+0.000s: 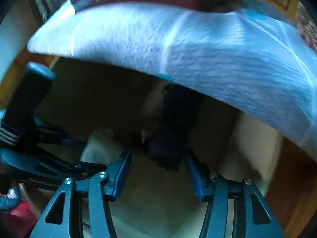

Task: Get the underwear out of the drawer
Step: 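Move the right tool back down into the drawer beside the left tool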

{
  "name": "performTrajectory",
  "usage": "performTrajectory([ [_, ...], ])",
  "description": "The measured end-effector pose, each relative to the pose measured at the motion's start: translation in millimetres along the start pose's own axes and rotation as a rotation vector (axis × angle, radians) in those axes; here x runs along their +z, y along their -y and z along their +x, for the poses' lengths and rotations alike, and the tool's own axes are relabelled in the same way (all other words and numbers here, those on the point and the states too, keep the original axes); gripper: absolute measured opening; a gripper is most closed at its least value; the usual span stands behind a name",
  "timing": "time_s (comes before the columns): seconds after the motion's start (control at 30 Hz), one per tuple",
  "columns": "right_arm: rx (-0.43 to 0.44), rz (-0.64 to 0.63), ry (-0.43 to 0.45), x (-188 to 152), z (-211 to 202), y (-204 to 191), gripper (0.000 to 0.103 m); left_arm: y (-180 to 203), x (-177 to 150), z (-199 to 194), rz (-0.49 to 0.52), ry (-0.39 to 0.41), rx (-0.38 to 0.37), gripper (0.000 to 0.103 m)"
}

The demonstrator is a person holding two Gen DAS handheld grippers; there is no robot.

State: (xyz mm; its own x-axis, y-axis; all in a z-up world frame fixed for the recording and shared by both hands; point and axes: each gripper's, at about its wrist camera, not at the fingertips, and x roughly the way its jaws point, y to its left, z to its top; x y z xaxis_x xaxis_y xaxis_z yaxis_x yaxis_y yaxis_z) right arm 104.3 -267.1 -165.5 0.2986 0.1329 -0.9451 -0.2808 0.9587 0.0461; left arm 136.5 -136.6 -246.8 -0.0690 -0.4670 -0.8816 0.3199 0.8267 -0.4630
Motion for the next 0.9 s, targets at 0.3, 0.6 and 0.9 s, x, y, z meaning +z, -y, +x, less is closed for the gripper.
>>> performTrajectory([
  [0.3,-0.070,-0.080,-0.094,17.6,37.7,-10.5,0.056,-3.6,-27.2,-19.5,0.039,0.037,-0.015,0.046],
  [0.6,-0.125,-0.065,-0.072,28.2,54.5,-14.4,0.064,-1.5,-28.5,-15.2,0.065,0.017,0.020,0.046],
  [0.9,-0.258,-0.117,-0.042,33.6,66.8,-26.9,0.051,0.9,-35.0,-15.8,0.058,0.022,0.010,0.046],
])
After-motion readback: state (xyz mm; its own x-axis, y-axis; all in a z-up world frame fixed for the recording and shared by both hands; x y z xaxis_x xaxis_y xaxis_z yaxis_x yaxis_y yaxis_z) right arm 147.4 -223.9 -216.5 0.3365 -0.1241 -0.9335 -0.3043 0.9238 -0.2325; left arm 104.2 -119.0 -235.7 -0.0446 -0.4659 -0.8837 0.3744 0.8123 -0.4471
